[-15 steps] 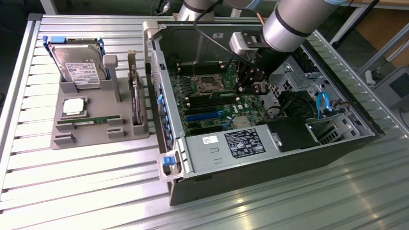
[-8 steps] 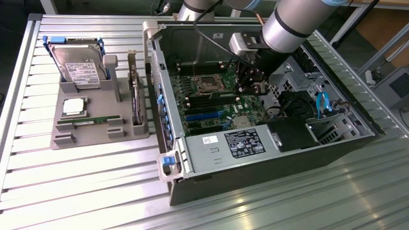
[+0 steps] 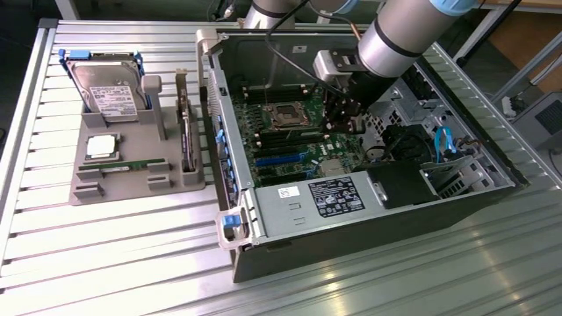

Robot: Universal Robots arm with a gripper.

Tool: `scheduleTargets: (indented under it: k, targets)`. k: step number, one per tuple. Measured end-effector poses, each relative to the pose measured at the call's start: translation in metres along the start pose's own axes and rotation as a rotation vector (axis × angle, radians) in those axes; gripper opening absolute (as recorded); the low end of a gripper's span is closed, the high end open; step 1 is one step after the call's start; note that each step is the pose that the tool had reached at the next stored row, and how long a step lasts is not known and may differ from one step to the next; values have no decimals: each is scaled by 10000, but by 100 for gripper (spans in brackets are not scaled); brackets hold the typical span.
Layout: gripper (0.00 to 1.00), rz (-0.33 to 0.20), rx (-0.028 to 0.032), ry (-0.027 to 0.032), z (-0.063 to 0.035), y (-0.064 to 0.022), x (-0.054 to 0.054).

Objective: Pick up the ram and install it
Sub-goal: 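Insert the ram into the slot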

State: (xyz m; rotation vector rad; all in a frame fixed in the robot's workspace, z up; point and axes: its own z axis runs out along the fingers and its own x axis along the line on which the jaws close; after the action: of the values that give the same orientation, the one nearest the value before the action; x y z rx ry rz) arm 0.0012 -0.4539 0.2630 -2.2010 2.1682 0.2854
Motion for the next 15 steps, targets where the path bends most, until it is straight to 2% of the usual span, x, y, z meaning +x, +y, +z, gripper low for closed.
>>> scheduleTargets:
  k: [15]
  targets:
    - [12,0,0,2,18,-2,3]
